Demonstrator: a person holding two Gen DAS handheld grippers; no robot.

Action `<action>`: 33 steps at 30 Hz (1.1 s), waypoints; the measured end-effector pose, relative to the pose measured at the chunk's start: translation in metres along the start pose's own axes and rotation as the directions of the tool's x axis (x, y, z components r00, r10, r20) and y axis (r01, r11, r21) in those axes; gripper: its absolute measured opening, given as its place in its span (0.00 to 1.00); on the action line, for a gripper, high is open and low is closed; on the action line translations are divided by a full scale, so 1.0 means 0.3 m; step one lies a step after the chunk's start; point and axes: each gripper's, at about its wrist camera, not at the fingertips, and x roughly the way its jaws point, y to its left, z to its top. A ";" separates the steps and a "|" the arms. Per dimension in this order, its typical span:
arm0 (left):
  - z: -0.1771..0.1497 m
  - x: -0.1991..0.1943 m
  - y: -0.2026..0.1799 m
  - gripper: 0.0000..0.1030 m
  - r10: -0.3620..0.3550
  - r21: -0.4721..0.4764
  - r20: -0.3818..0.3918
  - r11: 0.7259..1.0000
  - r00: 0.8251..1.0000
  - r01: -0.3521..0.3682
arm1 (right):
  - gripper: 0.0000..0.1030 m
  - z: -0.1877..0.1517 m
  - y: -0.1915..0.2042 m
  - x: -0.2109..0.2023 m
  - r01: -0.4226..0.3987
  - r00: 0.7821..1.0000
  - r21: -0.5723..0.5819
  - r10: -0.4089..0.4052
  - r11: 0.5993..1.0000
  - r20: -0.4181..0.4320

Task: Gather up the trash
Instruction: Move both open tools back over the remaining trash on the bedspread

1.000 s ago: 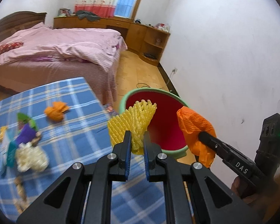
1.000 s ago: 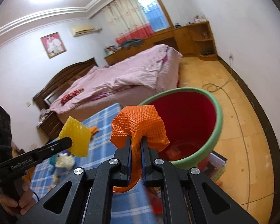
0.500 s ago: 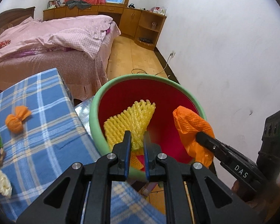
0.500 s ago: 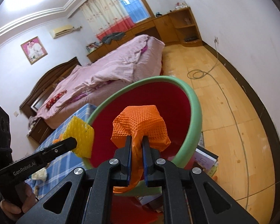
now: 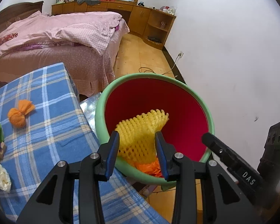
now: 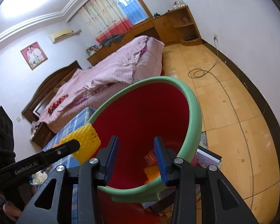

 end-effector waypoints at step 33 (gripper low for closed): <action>-0.235 -0.578 0.301 0.38 0.185 -0.172 0.133 0.972 0.974 -0.162 | 0.40 -0.170 0.341 -0.233 -0.132 0.991 -0.079 0.131 0.988 -0.017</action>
